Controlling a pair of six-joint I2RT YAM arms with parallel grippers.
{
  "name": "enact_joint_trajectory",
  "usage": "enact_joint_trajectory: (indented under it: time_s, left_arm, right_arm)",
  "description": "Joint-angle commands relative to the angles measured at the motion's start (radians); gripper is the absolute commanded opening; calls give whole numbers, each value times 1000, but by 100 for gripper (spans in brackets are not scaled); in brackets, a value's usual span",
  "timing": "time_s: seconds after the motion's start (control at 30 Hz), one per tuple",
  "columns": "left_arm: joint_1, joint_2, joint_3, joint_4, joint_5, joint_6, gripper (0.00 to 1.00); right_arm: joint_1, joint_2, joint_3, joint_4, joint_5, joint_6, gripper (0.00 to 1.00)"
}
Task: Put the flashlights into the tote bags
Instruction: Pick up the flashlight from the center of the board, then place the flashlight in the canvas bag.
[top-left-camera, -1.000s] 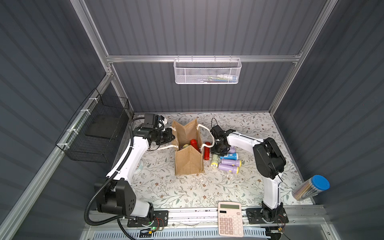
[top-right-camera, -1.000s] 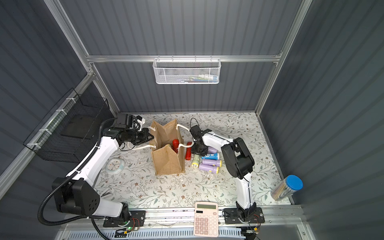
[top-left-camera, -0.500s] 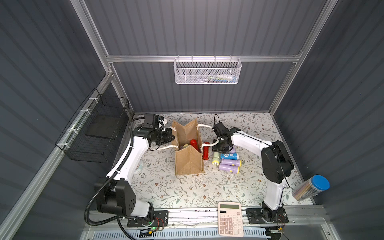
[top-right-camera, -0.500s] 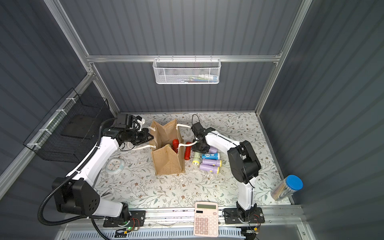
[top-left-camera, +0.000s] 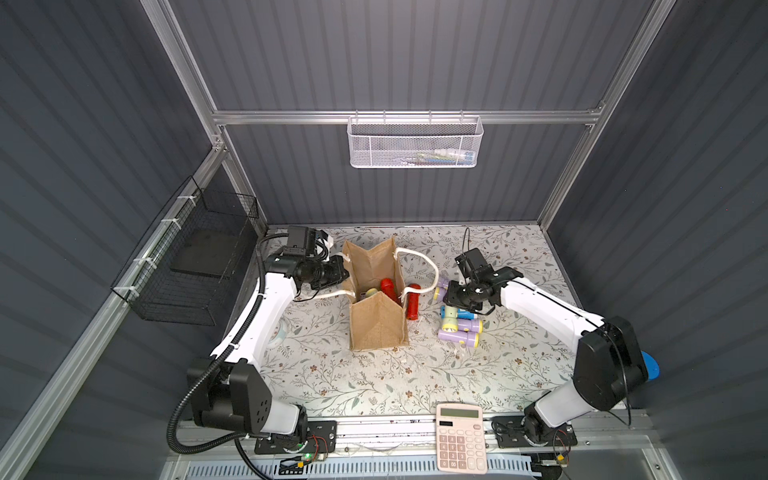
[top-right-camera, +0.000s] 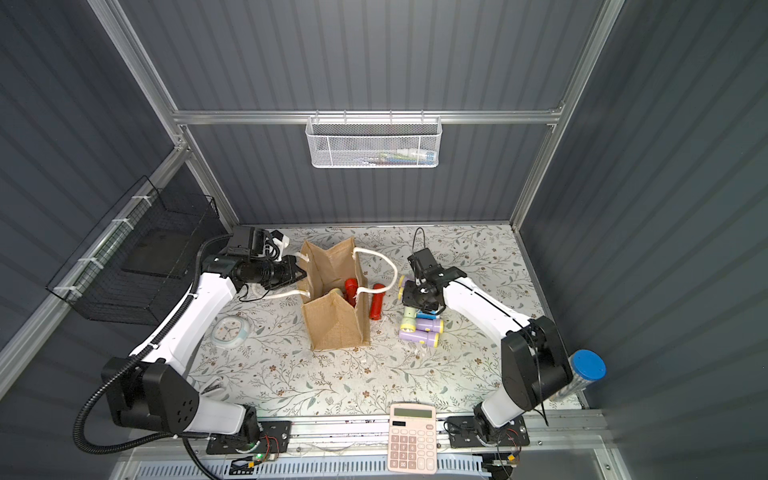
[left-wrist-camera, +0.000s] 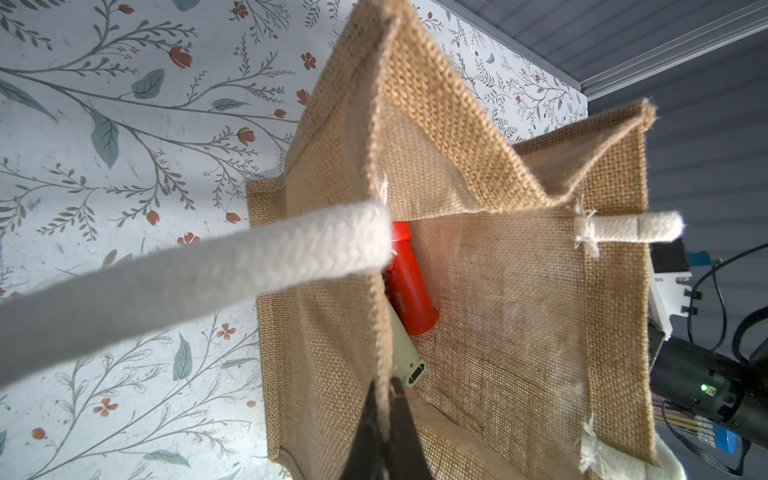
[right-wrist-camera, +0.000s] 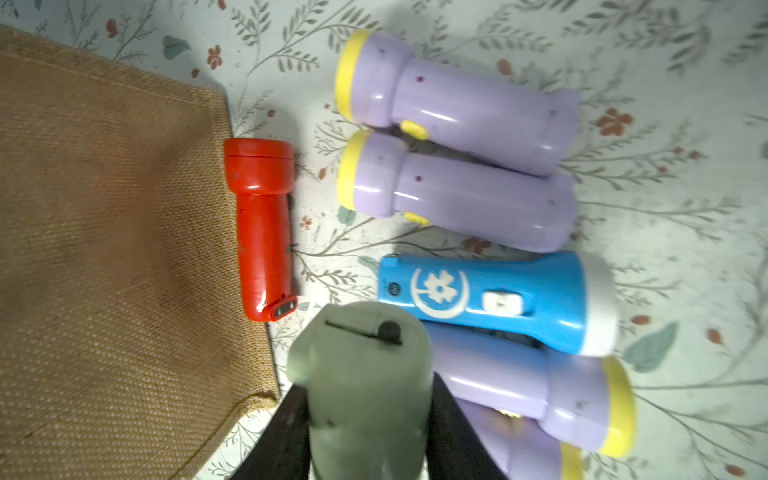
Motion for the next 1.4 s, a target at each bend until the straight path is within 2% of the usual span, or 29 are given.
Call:
enact_joint_trajectory:
  time_s: [0.0,0.13,0.33,0.6,0.93,1.13,1.37]
  left_arm:
    - [7,-25,40,-4,9,22,0]
    - [7,-22,45,1,31,17,0]
    - [7,-23,46,-6,44,31,0]
    - [7,-29,56,-37,37,57,0]
    - [7,-39,26,2,99,29,0]
    - [7,-55,8,22,112,21,0]
    - [7,-66,-3,37,125,12,0]
  right_arm:
    - [-55,-97,-40,-3,34,-11,5]
    - [-93,-186,-28,-25,49,-18,5]
    - [-92,-239,111,-33,7,-14,5]
    - [10,-193,323,34,-64,0,5]
    - [196,59,639,135,-129,-35,6]
    - [264,246,809,102,-125,-51,5]
    - [329,422,921,34,-79,-93,5]
